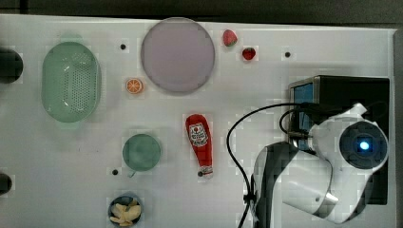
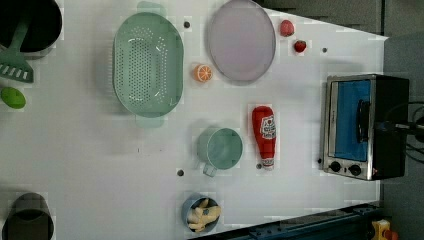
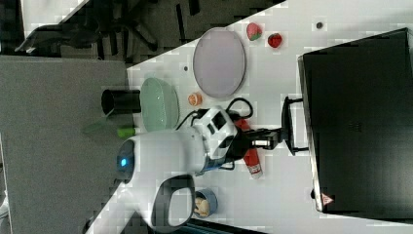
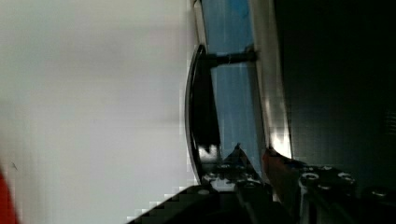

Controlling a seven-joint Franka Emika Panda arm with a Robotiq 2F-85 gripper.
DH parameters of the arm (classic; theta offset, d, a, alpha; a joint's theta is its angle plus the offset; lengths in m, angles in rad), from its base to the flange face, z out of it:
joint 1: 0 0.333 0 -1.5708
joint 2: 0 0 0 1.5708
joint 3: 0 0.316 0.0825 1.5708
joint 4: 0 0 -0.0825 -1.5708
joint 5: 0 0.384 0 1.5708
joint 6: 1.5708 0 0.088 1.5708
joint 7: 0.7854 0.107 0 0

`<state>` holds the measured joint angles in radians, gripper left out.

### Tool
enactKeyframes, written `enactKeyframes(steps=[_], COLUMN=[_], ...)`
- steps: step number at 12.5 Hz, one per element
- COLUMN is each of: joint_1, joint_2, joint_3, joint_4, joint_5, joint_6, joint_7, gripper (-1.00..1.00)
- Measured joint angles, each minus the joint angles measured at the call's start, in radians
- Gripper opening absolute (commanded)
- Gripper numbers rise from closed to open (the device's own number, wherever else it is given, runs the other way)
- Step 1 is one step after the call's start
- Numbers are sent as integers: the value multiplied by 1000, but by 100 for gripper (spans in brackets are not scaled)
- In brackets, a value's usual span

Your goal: Flap open oven.

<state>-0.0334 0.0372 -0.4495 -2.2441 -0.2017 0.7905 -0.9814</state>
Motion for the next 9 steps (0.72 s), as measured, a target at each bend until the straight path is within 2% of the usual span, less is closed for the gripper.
enactKeyframes(steps=[5,9], joint_1=[1,-8], joint_2=[100,104], joint_3=[-2,10], joint_4=[-18,-16], joint_5=[-10,-19], joint_6=[73,76], joint_7=[-2,-6], gripper=[-65,-65])
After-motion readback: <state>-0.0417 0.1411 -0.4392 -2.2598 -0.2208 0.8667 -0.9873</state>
